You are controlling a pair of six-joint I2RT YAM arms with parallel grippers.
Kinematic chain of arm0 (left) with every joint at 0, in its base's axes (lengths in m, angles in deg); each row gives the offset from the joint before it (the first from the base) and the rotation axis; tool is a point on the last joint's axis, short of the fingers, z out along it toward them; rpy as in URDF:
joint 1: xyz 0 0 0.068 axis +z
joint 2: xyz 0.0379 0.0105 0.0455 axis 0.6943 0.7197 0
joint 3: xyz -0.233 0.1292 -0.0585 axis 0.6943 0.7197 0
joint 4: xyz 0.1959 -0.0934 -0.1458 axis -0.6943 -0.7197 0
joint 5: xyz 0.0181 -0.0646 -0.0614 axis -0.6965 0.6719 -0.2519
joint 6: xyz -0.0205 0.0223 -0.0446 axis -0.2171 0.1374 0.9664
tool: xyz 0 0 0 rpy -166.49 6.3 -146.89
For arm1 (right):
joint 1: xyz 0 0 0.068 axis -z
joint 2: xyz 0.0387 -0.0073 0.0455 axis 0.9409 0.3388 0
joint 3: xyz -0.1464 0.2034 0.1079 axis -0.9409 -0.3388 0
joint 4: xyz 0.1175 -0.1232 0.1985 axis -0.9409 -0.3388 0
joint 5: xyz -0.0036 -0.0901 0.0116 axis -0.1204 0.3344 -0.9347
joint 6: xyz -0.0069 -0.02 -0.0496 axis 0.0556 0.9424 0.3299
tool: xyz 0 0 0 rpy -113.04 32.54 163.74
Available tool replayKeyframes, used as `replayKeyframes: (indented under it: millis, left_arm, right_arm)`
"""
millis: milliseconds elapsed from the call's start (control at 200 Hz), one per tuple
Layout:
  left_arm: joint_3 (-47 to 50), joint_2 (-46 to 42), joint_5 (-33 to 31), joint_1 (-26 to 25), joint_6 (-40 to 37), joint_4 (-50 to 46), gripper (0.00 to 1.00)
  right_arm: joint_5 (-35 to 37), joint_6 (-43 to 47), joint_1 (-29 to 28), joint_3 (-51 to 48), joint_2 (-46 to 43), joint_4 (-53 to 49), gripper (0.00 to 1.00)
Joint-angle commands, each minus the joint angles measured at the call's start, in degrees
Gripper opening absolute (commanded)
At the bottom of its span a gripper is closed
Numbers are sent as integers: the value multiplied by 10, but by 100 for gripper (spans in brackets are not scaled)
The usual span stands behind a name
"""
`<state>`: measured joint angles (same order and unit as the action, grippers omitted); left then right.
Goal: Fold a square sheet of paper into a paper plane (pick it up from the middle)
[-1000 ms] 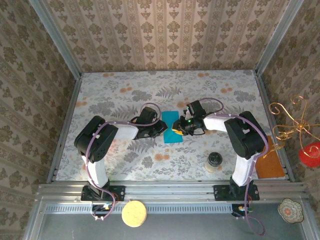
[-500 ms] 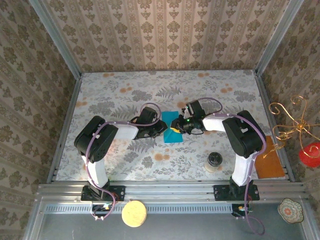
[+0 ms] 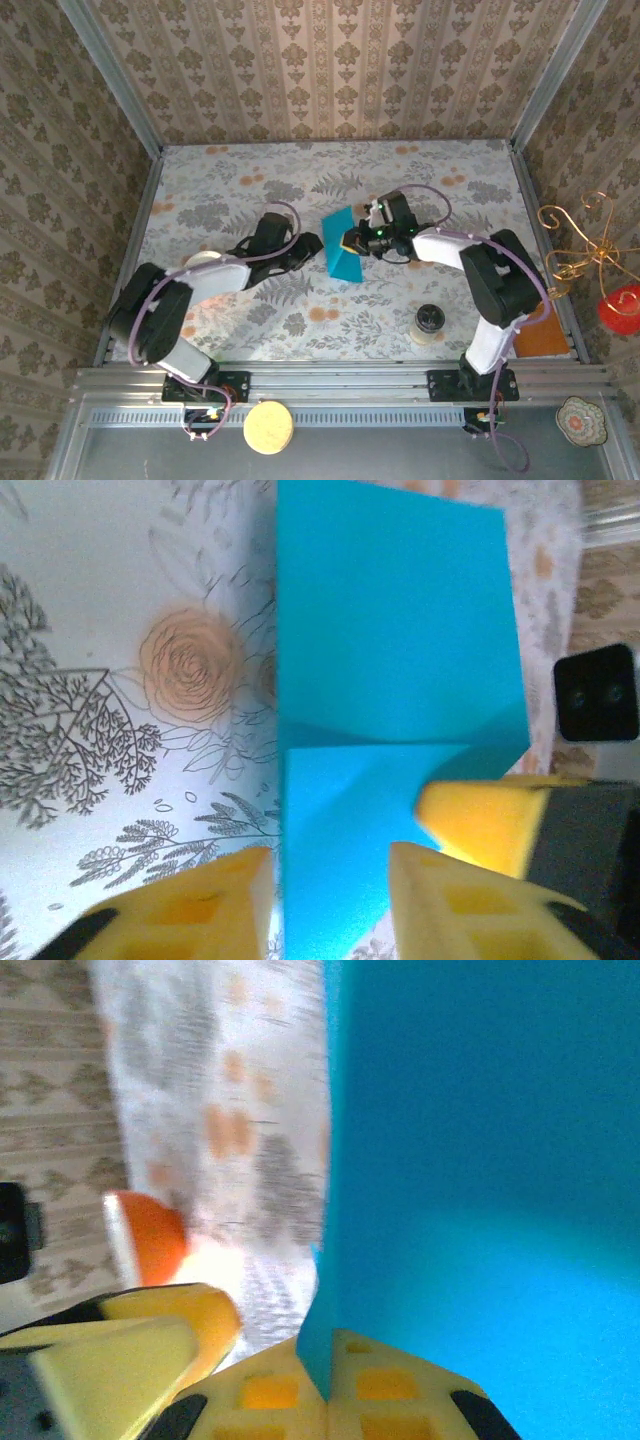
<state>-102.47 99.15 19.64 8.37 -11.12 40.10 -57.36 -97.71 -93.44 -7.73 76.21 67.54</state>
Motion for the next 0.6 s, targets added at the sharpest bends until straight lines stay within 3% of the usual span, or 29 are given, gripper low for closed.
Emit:
replayKeyframes:
  millis: [0,155,270,440,595]
  left_arm:
    - [22,-56,10,11,-16,10,52]
    - [23,-117,35,13,-34,14,73]
    - [22,-135,54,14,-38,41,81]
    - [10,-120,99,14,-22,107,83]
    - [-2,-98,124,10,-5,159,76]
  right_arm:
    - [-45,12,9,3,-57,45,7]
    - [-94,-20,13,18,-88,79,7]
    - [-120,-45,13,29,-100,101,8]
    - [-151,-83,13,30,-107,142,10]
    - [-159,-94,13,26,-116,150,10]
